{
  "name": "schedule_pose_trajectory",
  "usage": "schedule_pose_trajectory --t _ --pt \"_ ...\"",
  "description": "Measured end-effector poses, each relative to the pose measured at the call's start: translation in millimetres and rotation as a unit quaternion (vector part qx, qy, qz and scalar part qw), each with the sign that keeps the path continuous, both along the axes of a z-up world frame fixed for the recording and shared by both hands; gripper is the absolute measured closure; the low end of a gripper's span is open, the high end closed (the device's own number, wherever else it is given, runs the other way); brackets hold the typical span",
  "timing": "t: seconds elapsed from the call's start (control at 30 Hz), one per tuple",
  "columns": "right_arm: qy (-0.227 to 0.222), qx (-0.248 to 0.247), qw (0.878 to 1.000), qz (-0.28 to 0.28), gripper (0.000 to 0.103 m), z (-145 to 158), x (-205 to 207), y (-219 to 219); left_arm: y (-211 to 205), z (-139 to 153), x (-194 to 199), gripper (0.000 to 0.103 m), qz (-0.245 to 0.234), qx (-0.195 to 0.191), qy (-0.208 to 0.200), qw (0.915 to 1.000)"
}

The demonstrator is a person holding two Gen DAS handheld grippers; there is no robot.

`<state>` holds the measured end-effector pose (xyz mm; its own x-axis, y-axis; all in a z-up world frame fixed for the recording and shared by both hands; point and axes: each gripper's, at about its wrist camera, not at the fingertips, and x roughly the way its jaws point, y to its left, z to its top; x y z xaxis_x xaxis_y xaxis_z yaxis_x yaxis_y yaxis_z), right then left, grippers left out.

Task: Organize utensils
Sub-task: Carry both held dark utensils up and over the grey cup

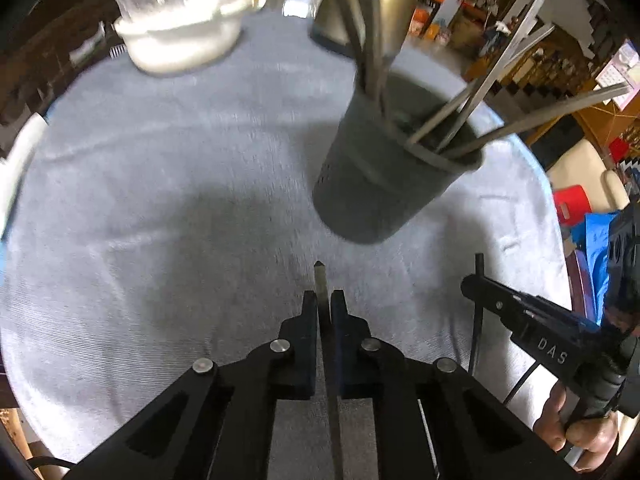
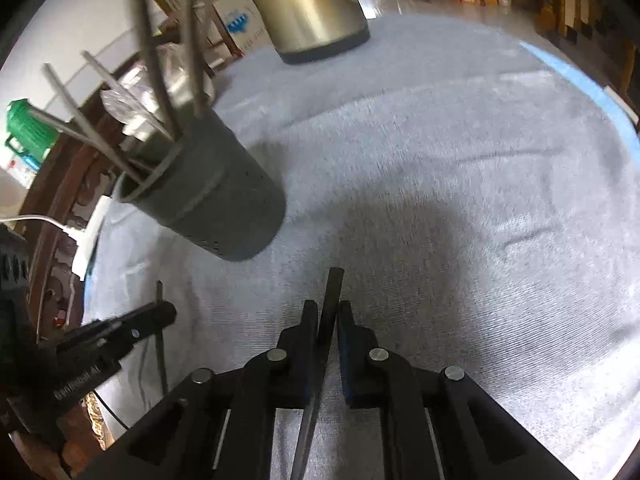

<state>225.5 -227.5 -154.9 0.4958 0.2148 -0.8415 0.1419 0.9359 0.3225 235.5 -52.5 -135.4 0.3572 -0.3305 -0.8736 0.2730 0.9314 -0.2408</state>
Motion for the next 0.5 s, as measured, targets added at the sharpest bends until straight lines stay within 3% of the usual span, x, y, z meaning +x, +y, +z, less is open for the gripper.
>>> schedule_pose_trajectory --t 0.27,0.5 --pt "-0.078 0.007 0.997 0.016 0.094 45.0 -23.7 2.8 13.4 58.3 -29.2 0.097 0.013 -0.01 -0.089 0.9959" --pt "-0.133 0.004 0.991 0.03 0.094 86.5 -52.1 16.6 13.7 103.2 -51.2 0.097 0.014 -0.001 -0.159 0.9872"
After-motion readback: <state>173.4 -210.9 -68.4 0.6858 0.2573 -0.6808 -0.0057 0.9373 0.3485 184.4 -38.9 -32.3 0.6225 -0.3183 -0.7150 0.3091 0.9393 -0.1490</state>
